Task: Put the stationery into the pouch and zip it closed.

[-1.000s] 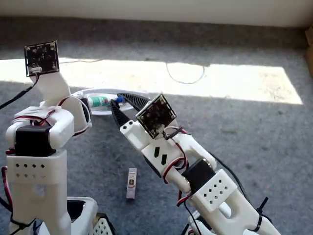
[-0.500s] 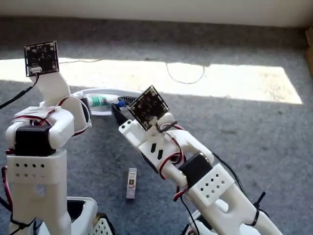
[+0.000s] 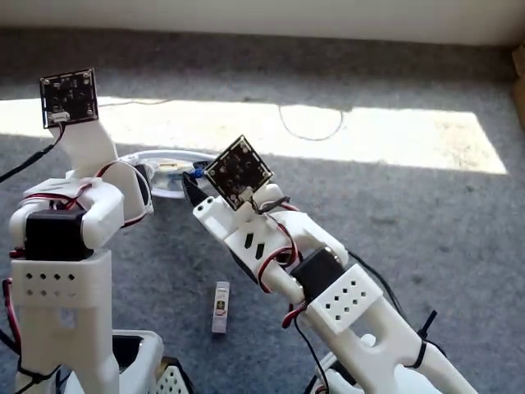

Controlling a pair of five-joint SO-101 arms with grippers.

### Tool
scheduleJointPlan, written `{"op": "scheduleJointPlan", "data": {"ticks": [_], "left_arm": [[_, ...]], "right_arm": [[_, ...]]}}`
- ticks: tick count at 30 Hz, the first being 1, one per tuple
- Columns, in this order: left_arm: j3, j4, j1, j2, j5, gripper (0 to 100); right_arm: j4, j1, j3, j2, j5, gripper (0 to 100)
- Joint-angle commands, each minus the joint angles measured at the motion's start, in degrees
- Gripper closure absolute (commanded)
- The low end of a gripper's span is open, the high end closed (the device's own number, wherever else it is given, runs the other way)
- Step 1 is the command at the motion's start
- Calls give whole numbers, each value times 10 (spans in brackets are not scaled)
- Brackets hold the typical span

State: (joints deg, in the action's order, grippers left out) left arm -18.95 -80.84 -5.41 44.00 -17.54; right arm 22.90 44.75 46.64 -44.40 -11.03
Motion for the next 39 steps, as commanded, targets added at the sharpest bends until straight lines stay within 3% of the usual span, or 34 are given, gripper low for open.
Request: {"op": "scheduleJointPlan", "data": {"ticks": [1,4,10,21,39], "left_arm": [[13,7,-6,7,4,993],[13,7,-6,7,4,993],[13,7,-6,7,4,993],[13,7,-8,7,4,993],[18,9,-124,8,0,993]], "right_arm": [[-11,3,-43,10,-6,988],[-10,3,-44,7,-6,966],[51,4,-62,5,-3,823],[209,3,-184,-64,45,821],[342,3,-296,-64,46,821]]}}
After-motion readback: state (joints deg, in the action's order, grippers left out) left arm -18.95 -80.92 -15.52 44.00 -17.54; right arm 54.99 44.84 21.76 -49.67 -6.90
